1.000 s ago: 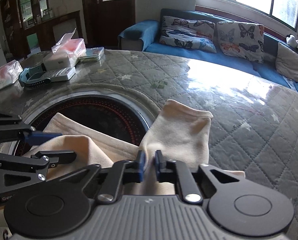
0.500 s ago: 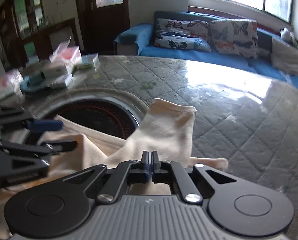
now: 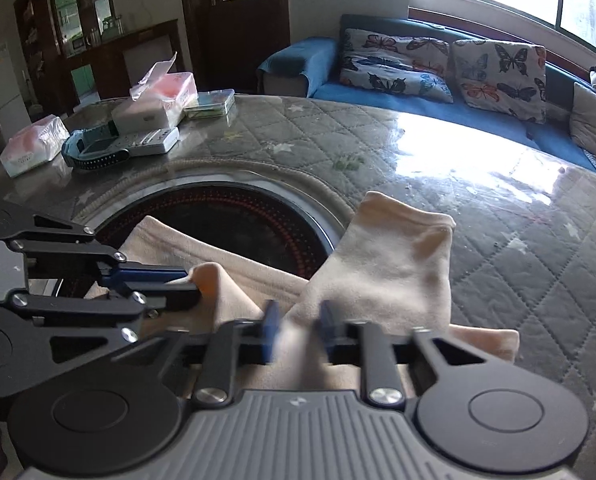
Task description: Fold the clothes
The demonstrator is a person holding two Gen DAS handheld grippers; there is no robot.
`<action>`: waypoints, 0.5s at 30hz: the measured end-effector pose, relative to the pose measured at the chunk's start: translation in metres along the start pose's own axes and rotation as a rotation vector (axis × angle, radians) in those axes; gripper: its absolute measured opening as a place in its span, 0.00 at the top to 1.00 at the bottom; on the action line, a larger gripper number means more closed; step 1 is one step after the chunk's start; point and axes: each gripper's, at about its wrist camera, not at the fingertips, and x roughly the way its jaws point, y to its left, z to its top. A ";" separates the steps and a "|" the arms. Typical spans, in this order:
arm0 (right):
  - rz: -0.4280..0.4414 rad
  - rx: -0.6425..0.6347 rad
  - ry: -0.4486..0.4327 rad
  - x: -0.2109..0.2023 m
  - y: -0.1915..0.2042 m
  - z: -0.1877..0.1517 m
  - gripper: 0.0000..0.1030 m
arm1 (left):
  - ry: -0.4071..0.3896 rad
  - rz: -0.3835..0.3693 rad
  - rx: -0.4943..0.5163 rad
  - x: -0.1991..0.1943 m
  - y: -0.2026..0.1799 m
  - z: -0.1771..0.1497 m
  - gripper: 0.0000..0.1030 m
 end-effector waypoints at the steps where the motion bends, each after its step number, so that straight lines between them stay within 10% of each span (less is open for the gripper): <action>1: -0.005 -0.001 -0.003 -0.002 0.000 0.000 0.97 | -0.008 0.009 -0.008 -0.003 0.001 -0.001 0.96; 15: -0.108 0.012 -0.076 -0.053 -0.018 -0.014 0.98 | -0.117 0.157 -0.131 -0.071 0.034 -0.013 0.97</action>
